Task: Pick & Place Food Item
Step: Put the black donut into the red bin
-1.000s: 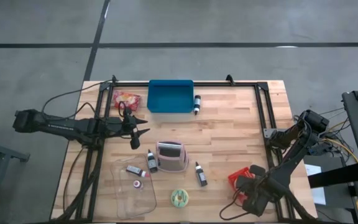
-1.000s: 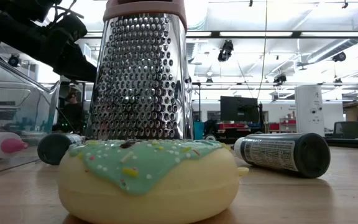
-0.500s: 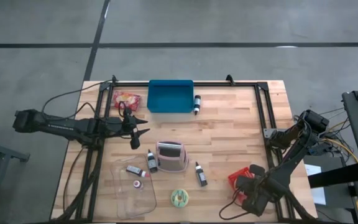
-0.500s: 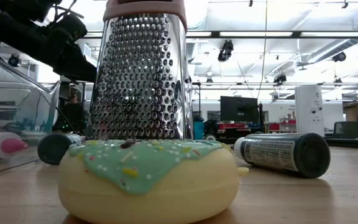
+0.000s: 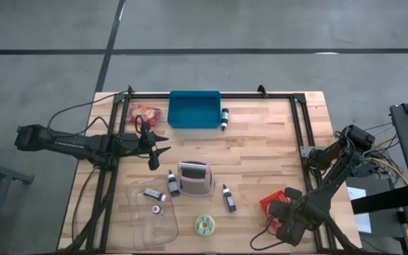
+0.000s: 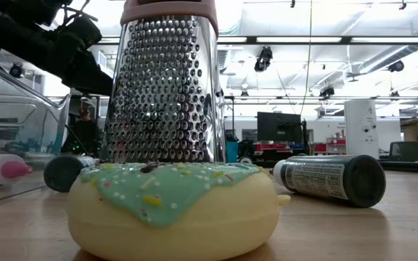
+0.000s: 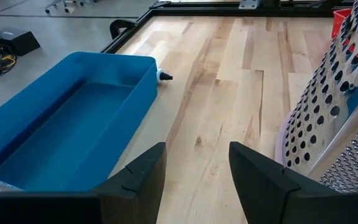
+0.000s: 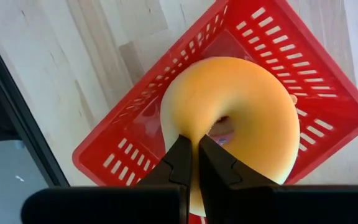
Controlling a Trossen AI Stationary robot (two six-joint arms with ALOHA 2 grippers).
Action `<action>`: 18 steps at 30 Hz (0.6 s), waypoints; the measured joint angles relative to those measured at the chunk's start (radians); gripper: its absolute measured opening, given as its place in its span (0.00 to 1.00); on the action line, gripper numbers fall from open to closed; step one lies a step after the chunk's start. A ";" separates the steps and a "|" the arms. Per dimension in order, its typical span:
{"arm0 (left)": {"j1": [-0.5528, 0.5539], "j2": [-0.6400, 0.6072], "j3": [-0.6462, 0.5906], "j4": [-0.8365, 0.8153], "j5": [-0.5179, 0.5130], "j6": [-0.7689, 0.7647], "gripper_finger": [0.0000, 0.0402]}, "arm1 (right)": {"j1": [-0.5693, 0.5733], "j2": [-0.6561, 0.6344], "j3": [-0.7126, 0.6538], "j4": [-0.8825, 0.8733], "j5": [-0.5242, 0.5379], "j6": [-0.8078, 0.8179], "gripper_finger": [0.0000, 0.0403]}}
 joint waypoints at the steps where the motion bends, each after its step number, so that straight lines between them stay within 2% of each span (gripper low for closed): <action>1: 0.000 0.000 0.000 0.000 0.003 0.000 0.44 | 0.000 0.000 0.000 0.000 0.000 0.000 0.02; 7: 0.000 0.000 0.000 0.000 0.018 0.000 0.44 | 0.000 0.000 0.000 -0.001 0.004 -0.007 0.02; 13: 0.000 -0.001 -0.005 0.004 0.021 0.000 0.44 | 0.000 0.000 0.002 -0.026 0.055 -0.008 0.02; 18: 0.000 -0.001 -0.026 0.112 0.088 0.017 0.44 | 0.000 0.000 0.008 -0.075 0.080 0.006 0.02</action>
